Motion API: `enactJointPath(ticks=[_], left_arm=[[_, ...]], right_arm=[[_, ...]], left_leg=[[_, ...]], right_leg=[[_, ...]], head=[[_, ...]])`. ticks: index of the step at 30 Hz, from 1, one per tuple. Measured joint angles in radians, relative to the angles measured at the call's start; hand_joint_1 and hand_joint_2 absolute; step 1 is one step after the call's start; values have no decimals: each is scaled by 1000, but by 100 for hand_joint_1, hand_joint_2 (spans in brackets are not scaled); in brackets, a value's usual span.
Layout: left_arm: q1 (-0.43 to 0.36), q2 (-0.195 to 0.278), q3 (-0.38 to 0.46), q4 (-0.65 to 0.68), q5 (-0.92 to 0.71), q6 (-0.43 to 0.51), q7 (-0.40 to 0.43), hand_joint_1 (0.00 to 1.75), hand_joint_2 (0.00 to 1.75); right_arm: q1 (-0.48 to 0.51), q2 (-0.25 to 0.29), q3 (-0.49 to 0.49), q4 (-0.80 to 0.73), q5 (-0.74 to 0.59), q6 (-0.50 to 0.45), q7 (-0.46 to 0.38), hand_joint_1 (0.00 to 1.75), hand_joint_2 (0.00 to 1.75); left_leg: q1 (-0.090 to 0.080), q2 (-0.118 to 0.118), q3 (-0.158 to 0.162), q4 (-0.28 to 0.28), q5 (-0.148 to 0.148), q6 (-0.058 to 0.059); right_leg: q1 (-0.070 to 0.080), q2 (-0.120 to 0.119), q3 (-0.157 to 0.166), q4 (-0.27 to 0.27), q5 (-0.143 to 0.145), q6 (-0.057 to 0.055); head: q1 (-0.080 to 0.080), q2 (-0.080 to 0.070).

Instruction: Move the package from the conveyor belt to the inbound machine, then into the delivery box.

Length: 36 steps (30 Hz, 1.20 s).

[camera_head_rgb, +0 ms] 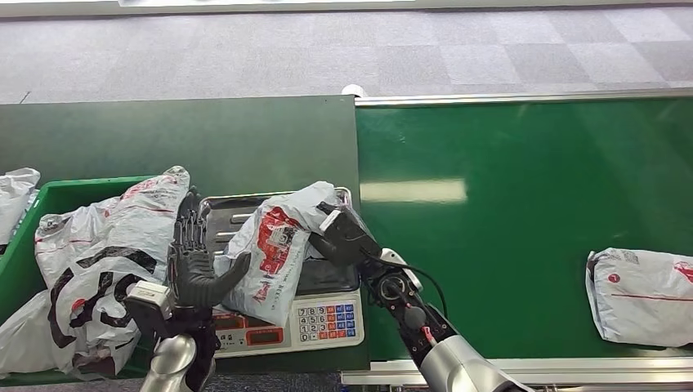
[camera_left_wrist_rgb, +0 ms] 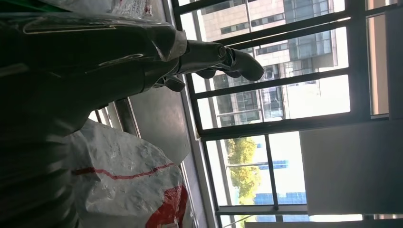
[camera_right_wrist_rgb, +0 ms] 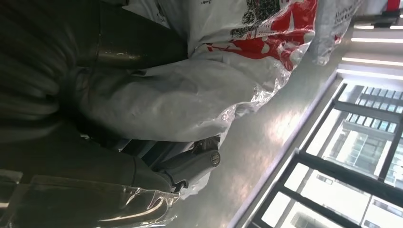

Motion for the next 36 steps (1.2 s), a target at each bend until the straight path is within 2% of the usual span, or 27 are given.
enactJointPath(ticks=[7,9,10,12,13,14,15,16,18,19,21,23,24,28,36], left_arm=[[-2,0,0,6,-3,-15,10,0,175],[-3,-1,1,7,-5,-18,11,0,175],[-3,-2,1,7,-6,-18,11,0,175],[-3,-2,1,7,-9,-19,11,0,175],[-3,-2,2,7,-11,-19,12,0,175],[-3,-2,2,7,-13,-19,12,0,175],[-3,-3,3,7,-15,-19,13,0,175],[-3,-3,5,7,-17,-19,14,0,175],[0,-4,9,6,-18,-19,15,0,175],[1,-4,12,6,-19,-21,17,0,175],[1,-5,14,5,-21,-28,20,0,175],[3,-6,15,5,-24,-32,21,0,175],[6,-7,16,4,-25,-33,22,0,175],[21,-8,20,-3,-29,-33,22,0,175],[25,-13,25,-4,-37,-37,22,0,175]], right_arm=[[1,-1,14,12,-46,163,-10,174,175],[1,-2,15,13,-59,191,-19,164,175],[2,-3,15,14,-67,200,-22,142,175],[4,-5,14,14,-98,231,-31,67,175],[6,-7,12,14,-119,257,-40,30,131],[9,-10,10,13,-142,283,-51,9,87],[14,-12,6,12,-165,300,-66,0,87],[21,-13,0,8,-187,303,-84,0,87],[37,-14,-17,-7,-237,305,-120,0,175],[45,-15,-29,-19,-273,328,-136,0,175],[62,-20,-58,-44,-353,398,-156,0,87],[88,-23,-90,-80,-409,410,-162,0,0],[103,-25,-106,-101,-421,388,-161,0,0],[155,-34,-151,-171,-428,334,-146,0,175],[194,-48,-176,-218,-470,435,-123,0,175]], left_leg=[[0,0,0,0,0,0],[0,0,0,0,0,0],[0,0,0,0,0,0],[0,0,0,0,0,0],[0,0,0,0,0,0],[0,0,0,0,0,0],[0,0,0,0,0,0],[0,0,0,0,0,0],[0,-1,0,0,0,0],[0,-1,0,0,0,0],[0,-1,0,0,0,0],[0,-1,0,0,0,0],[0,-1,0,0,0,0],[0,0,0,0,0,0],[0,0,0,0,0,0]], right_leg=[[0,0,0,0,0,0],[0,0,0,0,0,0],[0,0,0,0,0,0],[0,0,0,0,0,0],[0,0,0,0,0,0],[0,0,0,0,0,0],[0,0,0,0,0,0],[0,0,0,0,0,0],[0,0,0,0,0,0],[0,0,0,0,0,0],[0,0,0,0,0,0],[0,0,0,0,0,0],[0,0,0,0,0,0],[0,0,0,0,0,0],[0,0,0,0,0,0]], head=[[0,0],[0,0],[0,0],[0,0],[0,0],[0,0],[0,0],[0,0],[0,0],[0,0],[0,0],[0,0],[0,0],[0,0],[0,0]])
